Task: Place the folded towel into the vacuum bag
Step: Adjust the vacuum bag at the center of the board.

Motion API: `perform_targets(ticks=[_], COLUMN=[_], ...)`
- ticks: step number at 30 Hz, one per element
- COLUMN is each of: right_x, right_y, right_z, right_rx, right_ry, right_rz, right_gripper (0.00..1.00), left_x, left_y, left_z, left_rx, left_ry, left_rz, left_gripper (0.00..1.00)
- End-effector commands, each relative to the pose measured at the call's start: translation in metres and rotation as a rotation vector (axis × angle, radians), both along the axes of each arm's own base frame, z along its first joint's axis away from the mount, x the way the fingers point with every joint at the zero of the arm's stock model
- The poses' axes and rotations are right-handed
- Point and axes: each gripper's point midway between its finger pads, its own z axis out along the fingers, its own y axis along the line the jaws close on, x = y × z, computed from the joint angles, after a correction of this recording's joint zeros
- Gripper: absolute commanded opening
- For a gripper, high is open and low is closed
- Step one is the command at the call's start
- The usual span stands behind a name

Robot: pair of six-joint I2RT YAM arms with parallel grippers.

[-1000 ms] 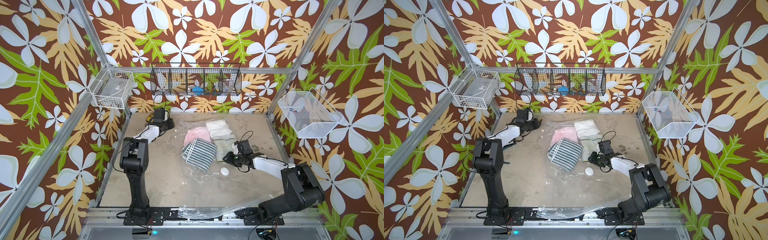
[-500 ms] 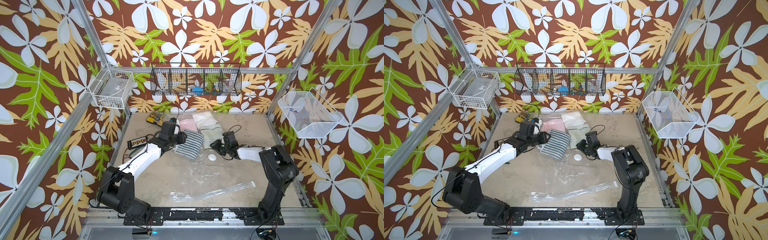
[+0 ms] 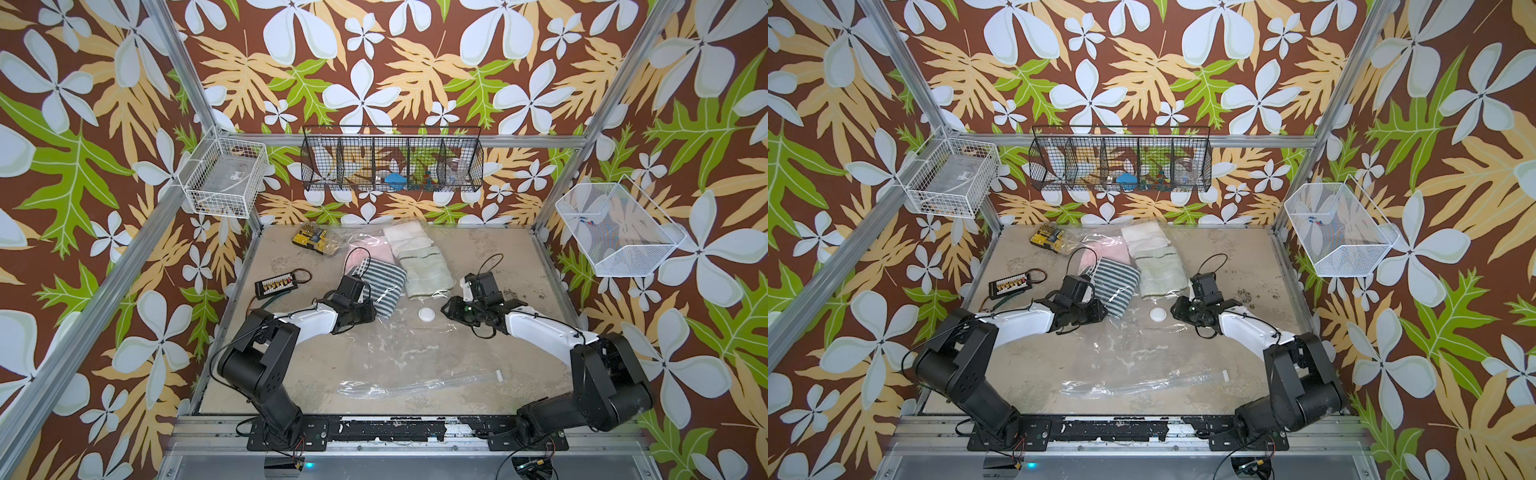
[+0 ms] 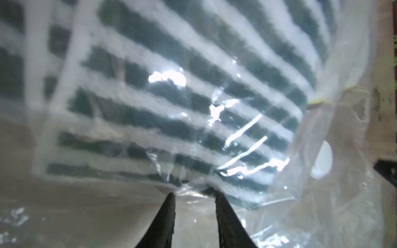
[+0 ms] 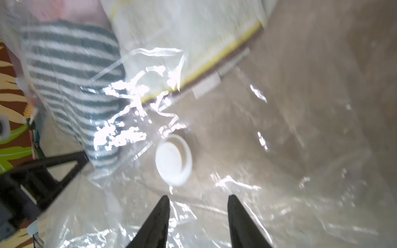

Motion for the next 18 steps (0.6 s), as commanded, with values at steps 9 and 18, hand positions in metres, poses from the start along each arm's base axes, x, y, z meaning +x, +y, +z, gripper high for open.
perform_targets(ticks=[9,18], right_x=[-0.036,0.003], right_y=[0.023,0.134], right_z=[0.021,0.077], right_rx=[-0.067,-0.001], right_ry=[-0.052,-0.214], right_rz=[0.174,0.405], right_gripper=[0.46,0.46], left_x=[0.023,-0.063], left_y=[-0.004,0.071], left_z=[0.071,0.089], left_rx=[0.006,0.024], left_ry=[-0.142,-0.076], left_rz=[-0.056,0.231], left_gripper=[0.38,0.56])
